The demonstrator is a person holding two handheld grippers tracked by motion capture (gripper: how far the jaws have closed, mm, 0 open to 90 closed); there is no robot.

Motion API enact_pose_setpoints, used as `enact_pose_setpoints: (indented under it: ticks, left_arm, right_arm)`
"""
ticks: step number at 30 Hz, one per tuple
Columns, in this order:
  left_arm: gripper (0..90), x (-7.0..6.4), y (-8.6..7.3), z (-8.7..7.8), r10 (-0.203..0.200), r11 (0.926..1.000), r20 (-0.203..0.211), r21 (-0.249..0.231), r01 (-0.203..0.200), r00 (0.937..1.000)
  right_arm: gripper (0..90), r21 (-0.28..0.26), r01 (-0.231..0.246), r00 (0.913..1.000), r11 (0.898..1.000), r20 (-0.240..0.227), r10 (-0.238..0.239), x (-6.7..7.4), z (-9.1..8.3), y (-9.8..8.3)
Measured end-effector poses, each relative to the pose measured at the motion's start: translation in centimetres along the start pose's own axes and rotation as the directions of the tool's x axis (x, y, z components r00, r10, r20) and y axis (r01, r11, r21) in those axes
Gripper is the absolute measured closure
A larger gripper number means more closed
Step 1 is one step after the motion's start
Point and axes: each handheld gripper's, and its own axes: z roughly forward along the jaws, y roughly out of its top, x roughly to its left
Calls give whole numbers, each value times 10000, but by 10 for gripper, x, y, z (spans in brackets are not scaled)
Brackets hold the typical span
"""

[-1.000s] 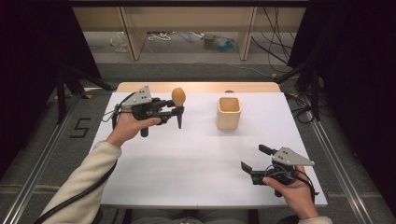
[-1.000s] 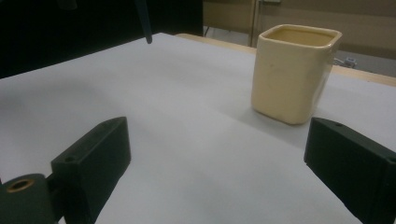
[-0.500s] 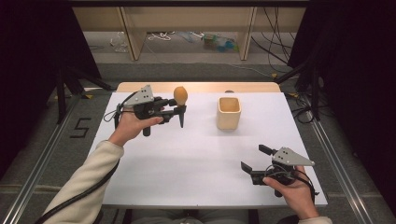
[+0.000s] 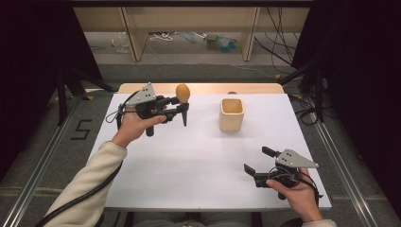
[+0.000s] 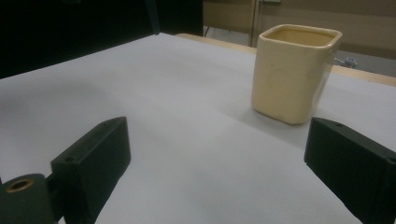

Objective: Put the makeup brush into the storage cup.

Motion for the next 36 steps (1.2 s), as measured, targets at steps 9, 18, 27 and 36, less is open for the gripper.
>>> enact_pose_setpoints:
  ticks: [9, 18, 27, 36]
  left_arm:
    - [623, -3, 3, 7, -6, 9999, -81, -137, 5, 10000]
    - [623, -3, 6, 11, -12, 9998, -246, -220, 6, 9997]
    - [623, -4, 6, 13, -82, 9995, -255, -320, 74, 9996]
    - [623, -5, 10, 17, -51, 9992, -283, -401, 39, 9996]
  right_arm:
    - [80, 104, 74, 10000, 9999, 66, -74, 0, -2, 1]
    - [80, 96, 73, 9999, 9999, 83, -74, -1, -2, 1]
    - [80, -28, 47, 10000, 10000, 81, -47, 0, -2, 1]
    - [76, -129, 22, 10000, 9999, -69, -23, 0, -1, 1]
